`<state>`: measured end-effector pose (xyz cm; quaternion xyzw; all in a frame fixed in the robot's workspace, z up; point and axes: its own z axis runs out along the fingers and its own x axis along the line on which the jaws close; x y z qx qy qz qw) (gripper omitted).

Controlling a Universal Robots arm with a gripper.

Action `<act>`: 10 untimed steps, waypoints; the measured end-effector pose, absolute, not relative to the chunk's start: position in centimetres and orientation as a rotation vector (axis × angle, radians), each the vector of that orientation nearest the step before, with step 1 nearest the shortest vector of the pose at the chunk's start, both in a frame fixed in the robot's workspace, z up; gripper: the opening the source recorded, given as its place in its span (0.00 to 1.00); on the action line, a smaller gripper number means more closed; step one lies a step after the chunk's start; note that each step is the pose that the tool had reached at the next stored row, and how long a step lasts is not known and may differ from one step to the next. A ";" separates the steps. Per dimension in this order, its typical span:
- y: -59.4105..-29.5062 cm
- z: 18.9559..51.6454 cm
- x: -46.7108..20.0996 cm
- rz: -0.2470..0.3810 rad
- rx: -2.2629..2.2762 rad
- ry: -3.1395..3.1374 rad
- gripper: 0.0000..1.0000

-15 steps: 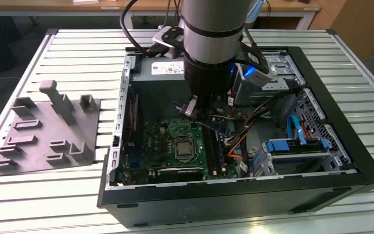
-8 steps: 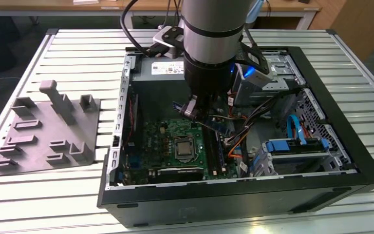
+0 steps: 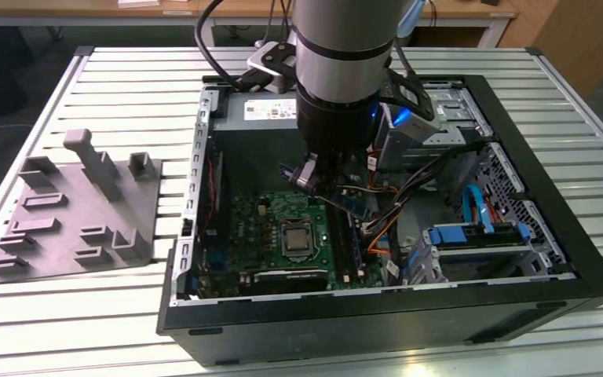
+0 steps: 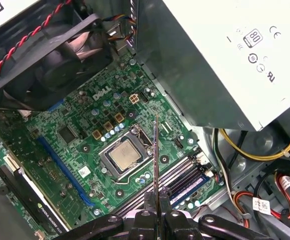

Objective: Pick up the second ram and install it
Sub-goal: 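Insert the second ram into the second slot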

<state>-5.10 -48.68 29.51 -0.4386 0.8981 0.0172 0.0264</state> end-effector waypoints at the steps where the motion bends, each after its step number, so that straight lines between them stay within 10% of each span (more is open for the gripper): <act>1: -48.7 29.5 -5.1 0.053 -1.353 2.776 0.14; 10: -48.7 29.5 -5.1 0.051 -1.328 2.788 0.14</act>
